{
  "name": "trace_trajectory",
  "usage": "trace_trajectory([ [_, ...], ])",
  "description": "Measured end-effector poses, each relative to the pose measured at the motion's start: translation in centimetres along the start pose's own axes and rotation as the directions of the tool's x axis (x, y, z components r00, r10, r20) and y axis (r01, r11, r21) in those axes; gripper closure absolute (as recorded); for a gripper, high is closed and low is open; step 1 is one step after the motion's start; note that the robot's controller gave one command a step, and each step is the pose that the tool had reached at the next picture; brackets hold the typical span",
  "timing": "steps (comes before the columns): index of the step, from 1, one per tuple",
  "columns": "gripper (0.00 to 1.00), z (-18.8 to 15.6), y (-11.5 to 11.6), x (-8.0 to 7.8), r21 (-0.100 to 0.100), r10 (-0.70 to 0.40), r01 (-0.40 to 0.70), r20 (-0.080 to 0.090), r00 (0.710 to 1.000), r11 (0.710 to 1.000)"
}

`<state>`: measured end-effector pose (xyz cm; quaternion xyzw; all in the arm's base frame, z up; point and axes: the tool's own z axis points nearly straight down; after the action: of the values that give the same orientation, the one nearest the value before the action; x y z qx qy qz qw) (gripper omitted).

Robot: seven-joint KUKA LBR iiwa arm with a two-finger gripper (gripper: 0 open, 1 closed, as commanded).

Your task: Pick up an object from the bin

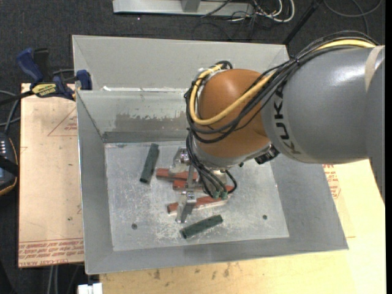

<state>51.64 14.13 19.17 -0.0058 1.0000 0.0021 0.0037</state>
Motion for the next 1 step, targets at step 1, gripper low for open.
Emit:
trace_trajectory([
  [1,0.00,5.29,-3.02,0.08,0.003,-0.084,0.084,-0.003,0.996,0.996],
])
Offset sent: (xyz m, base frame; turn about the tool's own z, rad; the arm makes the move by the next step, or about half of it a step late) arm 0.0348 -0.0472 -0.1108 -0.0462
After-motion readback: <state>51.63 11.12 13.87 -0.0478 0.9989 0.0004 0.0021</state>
